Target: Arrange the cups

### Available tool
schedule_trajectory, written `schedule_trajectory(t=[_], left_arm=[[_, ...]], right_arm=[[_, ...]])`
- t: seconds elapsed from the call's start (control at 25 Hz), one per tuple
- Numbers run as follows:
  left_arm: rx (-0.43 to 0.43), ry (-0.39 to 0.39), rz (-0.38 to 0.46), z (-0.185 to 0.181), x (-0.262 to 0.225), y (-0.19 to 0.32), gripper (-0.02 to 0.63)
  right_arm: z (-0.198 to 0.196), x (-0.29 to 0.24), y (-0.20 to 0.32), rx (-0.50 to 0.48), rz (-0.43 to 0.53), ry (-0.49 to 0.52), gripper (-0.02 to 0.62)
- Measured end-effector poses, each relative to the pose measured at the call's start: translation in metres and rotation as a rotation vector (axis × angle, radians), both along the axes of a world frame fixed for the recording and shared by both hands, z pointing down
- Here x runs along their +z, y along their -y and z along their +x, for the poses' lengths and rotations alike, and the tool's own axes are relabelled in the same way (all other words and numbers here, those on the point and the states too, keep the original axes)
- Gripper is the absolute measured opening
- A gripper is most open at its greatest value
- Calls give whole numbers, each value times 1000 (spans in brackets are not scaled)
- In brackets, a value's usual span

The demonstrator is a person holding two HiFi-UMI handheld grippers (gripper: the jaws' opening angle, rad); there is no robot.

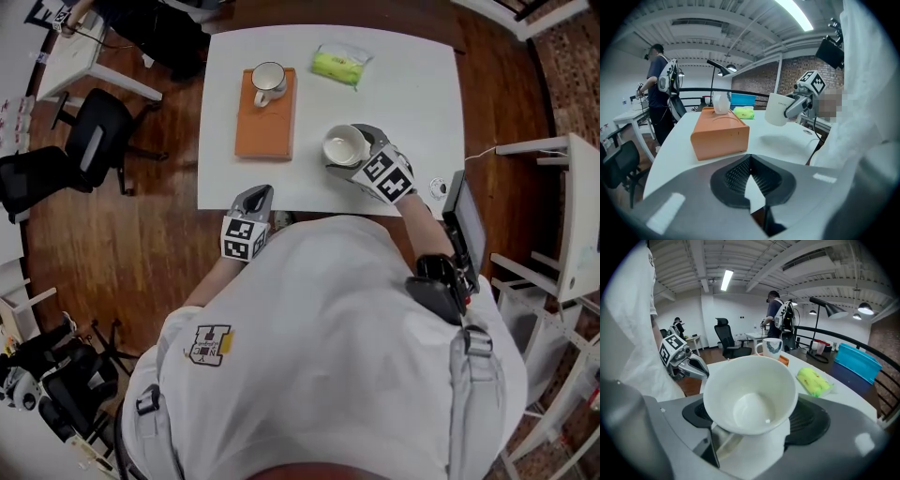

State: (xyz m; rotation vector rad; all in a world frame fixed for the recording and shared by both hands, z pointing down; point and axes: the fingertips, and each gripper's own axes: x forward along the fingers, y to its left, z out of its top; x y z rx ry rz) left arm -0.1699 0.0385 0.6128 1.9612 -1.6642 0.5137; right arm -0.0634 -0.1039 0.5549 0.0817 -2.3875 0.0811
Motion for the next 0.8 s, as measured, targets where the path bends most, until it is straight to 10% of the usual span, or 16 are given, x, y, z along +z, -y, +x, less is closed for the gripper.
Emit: schedule_trajectory(t=[0.8], left_arm=[[-167,-24,42,-60,-6,-45,0]], right_arm=[[-140,-28,-21,-204,22,12,443]])
